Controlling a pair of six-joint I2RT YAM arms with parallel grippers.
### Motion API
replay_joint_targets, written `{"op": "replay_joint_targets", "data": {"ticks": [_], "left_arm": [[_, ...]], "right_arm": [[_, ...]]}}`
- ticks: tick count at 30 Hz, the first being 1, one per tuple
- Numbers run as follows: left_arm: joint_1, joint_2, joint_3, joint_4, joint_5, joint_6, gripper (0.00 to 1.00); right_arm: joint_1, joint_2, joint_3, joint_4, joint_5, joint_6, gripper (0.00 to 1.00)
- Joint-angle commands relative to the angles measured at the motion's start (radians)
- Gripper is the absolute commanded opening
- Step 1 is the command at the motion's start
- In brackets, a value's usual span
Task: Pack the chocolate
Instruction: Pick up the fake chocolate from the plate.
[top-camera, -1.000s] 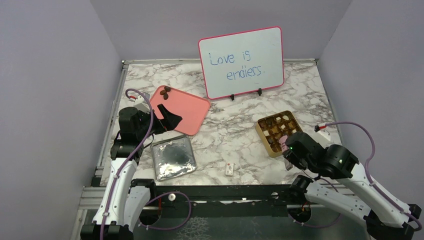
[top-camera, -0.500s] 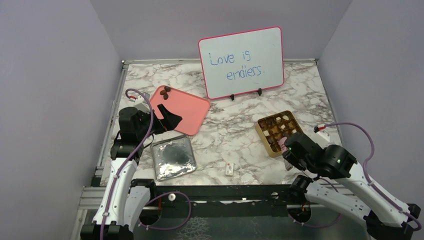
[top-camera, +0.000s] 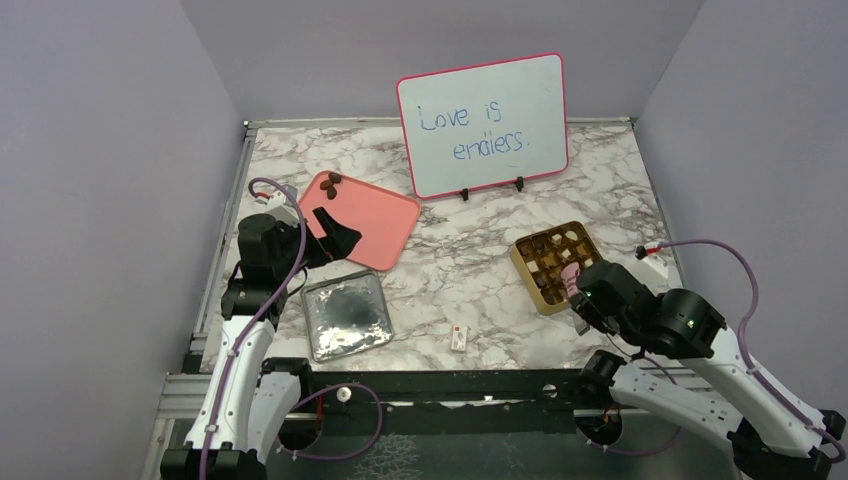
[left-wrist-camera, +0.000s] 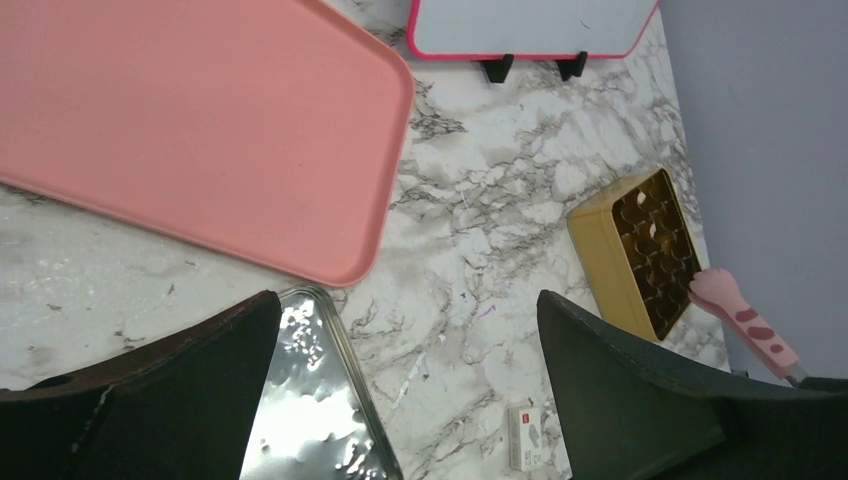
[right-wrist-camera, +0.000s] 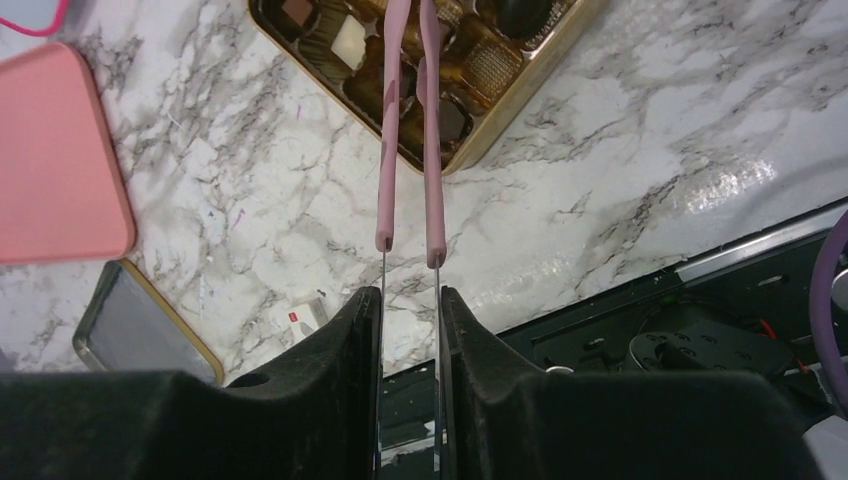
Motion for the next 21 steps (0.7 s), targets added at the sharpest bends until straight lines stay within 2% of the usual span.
{"op": "replay_joint_targets", "data": {"ticks": [1,3,7,11,13,17,21], "left_arm": [[-0.001,-0.029,0.015,-0.015,-0.144,0.011,0.99],[-0.001,-0.029,0.003,-0.013,-0.161,-0.008,0.99],[-0.001,0.0,0.026,-0.017,-0.108,0.037,0.99],[-0.001,0.022,0.042,-0.019,-0.088,0.041,0.99],[-0.001,0.031,0.044,-0.015,-0.062,0.033,0.99],[-0.001,0.026,0.056,-0.019,-0.063,0.034,0.98],[-0.001,-0.017,0.085,-0.051,-0.148,0.048,0.95]], "right_arm": [[-0.004,-0.013,0.054,0.038,0.094,-0.06,0.3],[-0.003,-0.025,0.046,0.149,0.086,-0.161,0.31],[-0.004,-0.049,0.013,0.414,0.012,-0.398,0.32],[-0.003,-0.101,-0.107,0.776,-0.181,-0.719,0.35],[-0.004,-0.089,-0.151,0.887,-0.236,-0.775,0.38],[-0.004,0.061,-0.155,0.981,-0.271,-0.864,0.43],[-0.004,0.272,-0.102,1.083,-0.347,-0.999,0.44]]}}
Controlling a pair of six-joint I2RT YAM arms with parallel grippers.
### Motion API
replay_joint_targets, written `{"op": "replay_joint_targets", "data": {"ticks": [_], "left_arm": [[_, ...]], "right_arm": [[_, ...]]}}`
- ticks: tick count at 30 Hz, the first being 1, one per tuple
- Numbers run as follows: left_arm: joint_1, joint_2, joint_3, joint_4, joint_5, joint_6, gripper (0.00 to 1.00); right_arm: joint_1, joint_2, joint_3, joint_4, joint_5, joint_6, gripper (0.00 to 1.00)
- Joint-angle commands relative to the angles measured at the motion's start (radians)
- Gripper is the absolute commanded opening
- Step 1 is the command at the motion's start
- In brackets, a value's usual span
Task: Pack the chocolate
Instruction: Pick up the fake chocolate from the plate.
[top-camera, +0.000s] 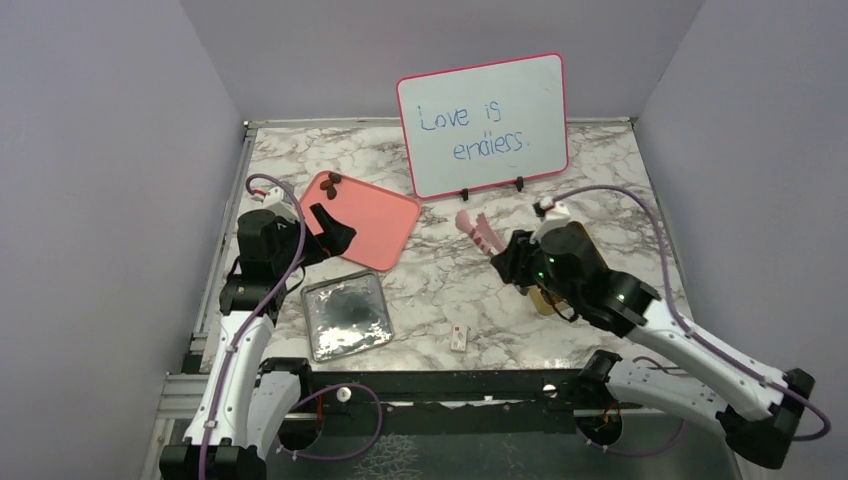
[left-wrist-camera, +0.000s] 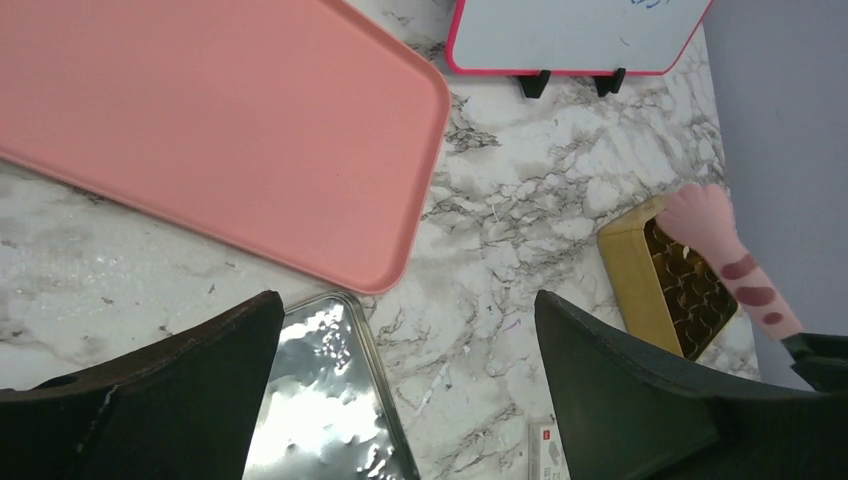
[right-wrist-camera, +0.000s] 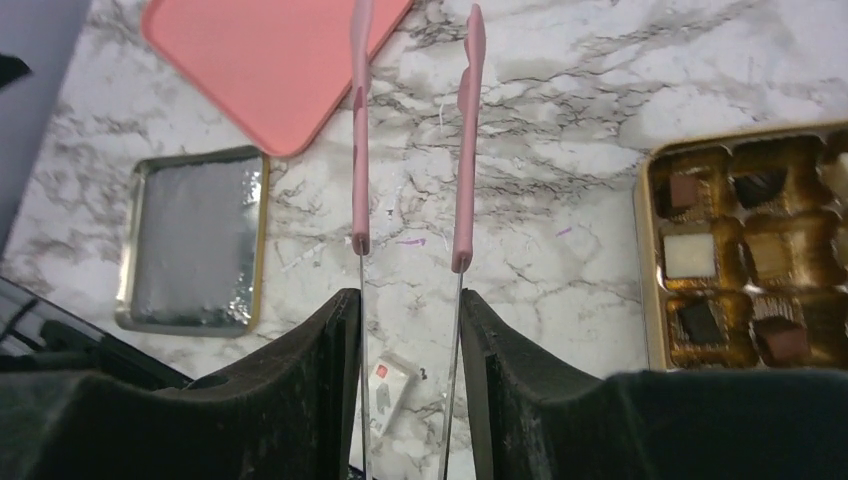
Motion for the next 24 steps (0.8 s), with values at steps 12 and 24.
{"op": "replay_joint_targets", "data": {"ticks": [12,24], "left_arm": [[-0.002,-0.175,0.091,-0.117,-0.429,0.1,0.96],[0.013,-0.204,0.126,-0.166,-0.654,0.083,0.99]], "right_arm": [[-0.002,0.666,0.284,0.599,-0.284,-0.496,0.44],[0.03,1.212,0.777,0.557,-0.162,-0.506,0.44]]}}
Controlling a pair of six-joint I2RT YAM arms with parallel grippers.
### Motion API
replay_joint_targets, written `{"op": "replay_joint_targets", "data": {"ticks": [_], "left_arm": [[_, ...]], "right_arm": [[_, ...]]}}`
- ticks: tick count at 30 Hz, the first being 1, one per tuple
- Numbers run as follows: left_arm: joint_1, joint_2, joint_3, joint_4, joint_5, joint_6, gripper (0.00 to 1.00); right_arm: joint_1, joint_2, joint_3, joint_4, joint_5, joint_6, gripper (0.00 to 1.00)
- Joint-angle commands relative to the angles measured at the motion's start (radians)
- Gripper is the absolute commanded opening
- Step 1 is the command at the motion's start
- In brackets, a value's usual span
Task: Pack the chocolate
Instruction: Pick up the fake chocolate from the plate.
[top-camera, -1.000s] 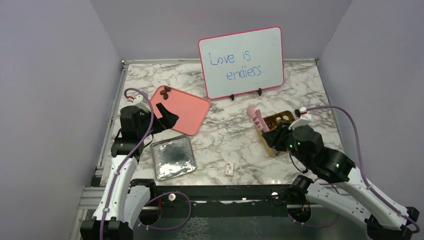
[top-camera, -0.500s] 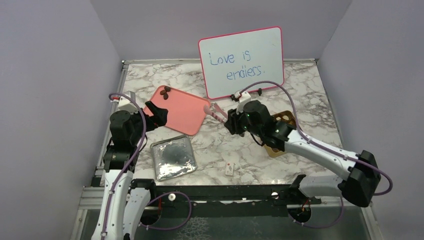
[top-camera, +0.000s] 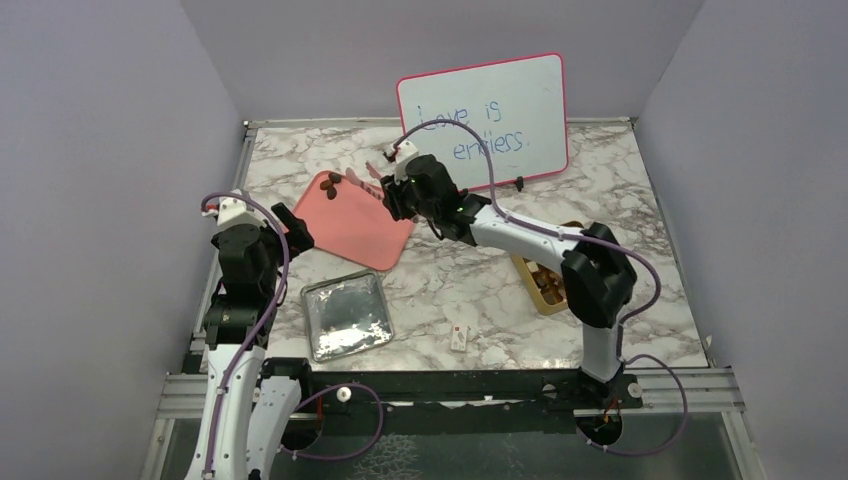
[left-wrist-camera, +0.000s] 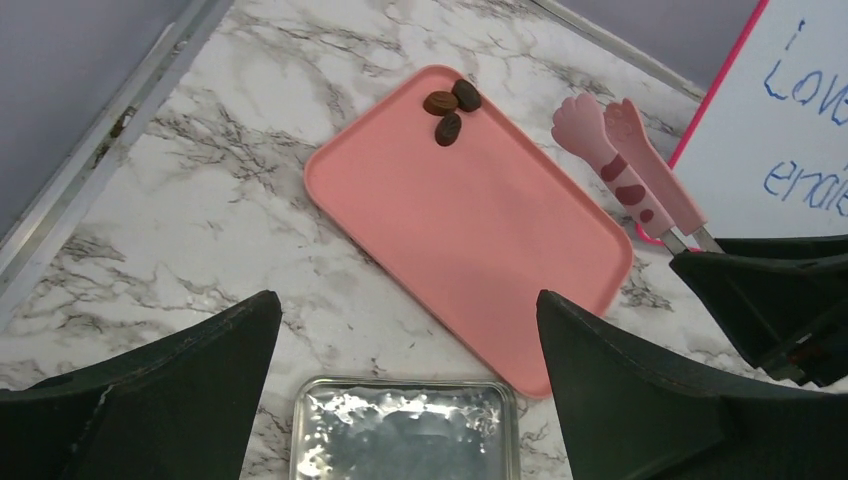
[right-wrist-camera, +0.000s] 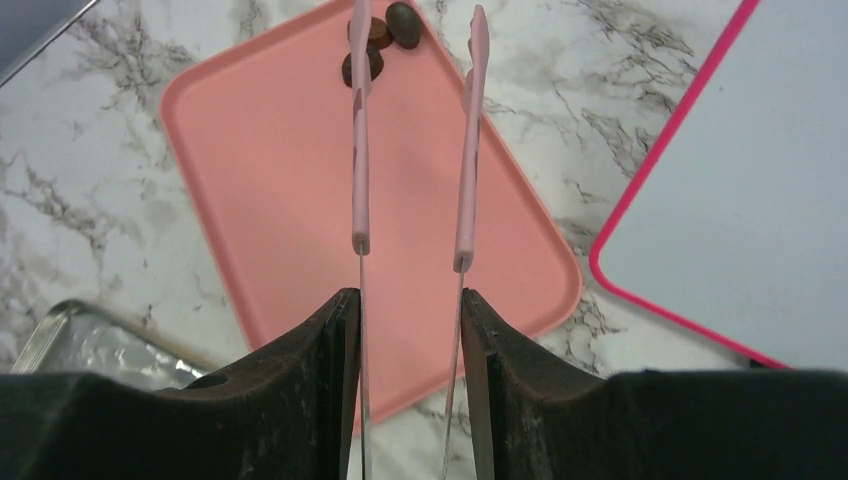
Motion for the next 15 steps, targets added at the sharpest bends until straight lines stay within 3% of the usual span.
{"op": "replay_joint_targets", "data": {"ticks": [1,15], "left_arm": [[0.005,-0.027,0.05,-0.029,-0.149,0.003,0.99],[0.028,-0.037,0.049,-0.031,-0.12,0.016,0.99]], "right_arm": [[0.03,0.148,0.173,0.006,0.069,-0.017,0.44],[0.126,0.583,0.706,-0.251,0.224,-0.049,0.44]]}}
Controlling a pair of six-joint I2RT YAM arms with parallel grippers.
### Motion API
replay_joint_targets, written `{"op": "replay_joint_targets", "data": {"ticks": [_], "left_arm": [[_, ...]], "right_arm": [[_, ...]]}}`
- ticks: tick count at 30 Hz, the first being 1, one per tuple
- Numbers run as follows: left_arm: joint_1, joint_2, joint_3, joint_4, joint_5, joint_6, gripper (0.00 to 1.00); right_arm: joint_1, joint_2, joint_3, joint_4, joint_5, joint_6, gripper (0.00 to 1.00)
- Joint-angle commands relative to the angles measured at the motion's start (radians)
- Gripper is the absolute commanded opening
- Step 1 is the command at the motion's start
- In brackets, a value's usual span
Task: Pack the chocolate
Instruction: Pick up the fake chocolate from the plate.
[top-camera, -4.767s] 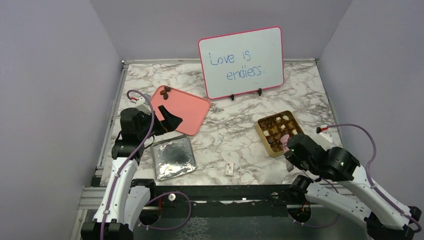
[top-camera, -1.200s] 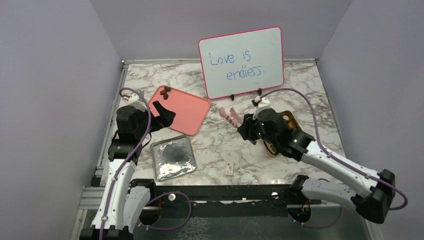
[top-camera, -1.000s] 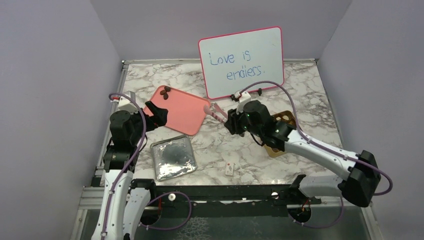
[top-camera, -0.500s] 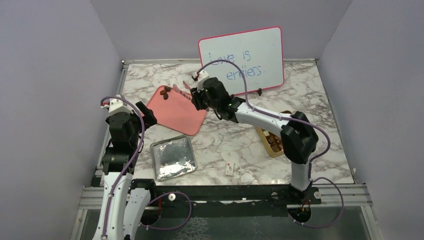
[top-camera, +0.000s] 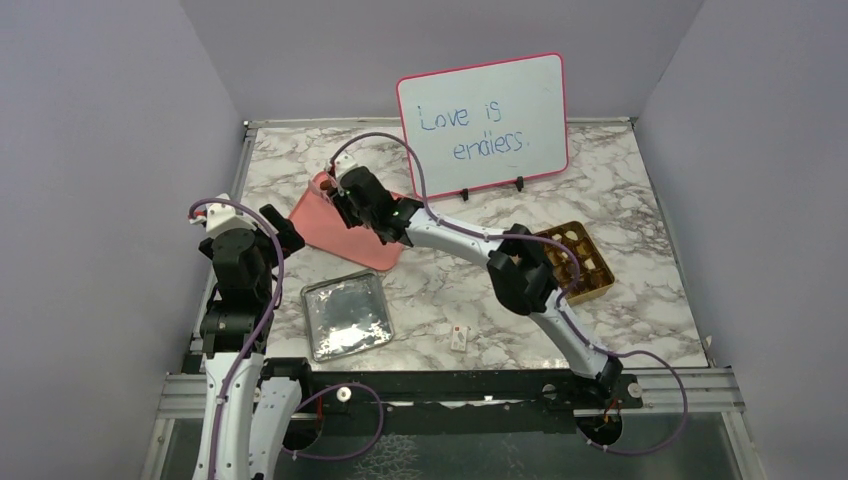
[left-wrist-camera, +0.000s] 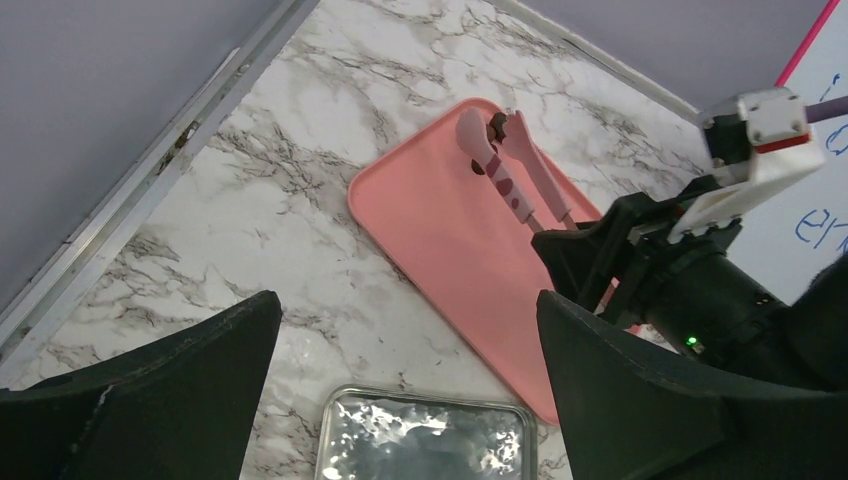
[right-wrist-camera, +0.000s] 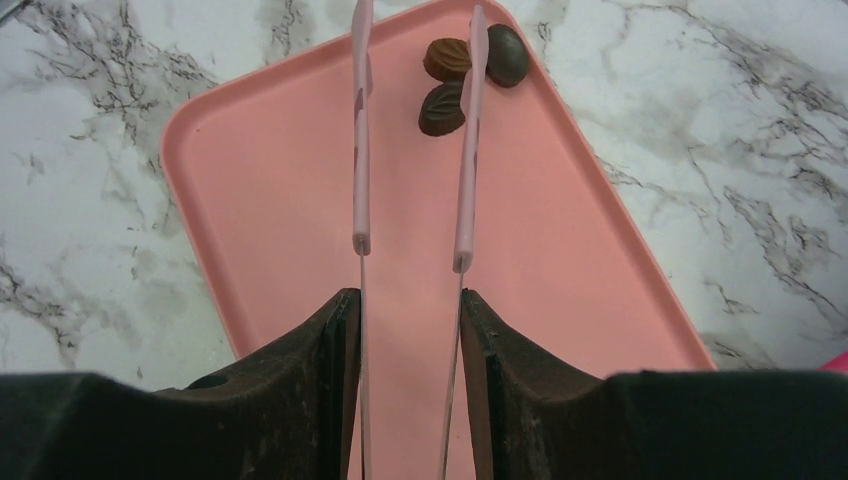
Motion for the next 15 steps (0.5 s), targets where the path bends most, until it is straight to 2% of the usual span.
{"op": "replay_joint_targets", "data": {"ticks": [1,7,15], "left_arm": [[0.004,-0.005,0.031,0.002,-0.008,0.013,0.99],[0.004,-0.006,0.031,0.002,0.008,0.011,0.99],[0.002,-0.006,0.03,0.006,0.013,0.014,0.99]], "right_arm": [[0.021,0.101,0.145,-0.123,0.119,-0.022,0.44],[0.026,0.131,0.156,-0.093,0.168,-0.049,0.44],[0.026,0.17,0.209,-0.146,0.141,-0.033,0.41]]}}
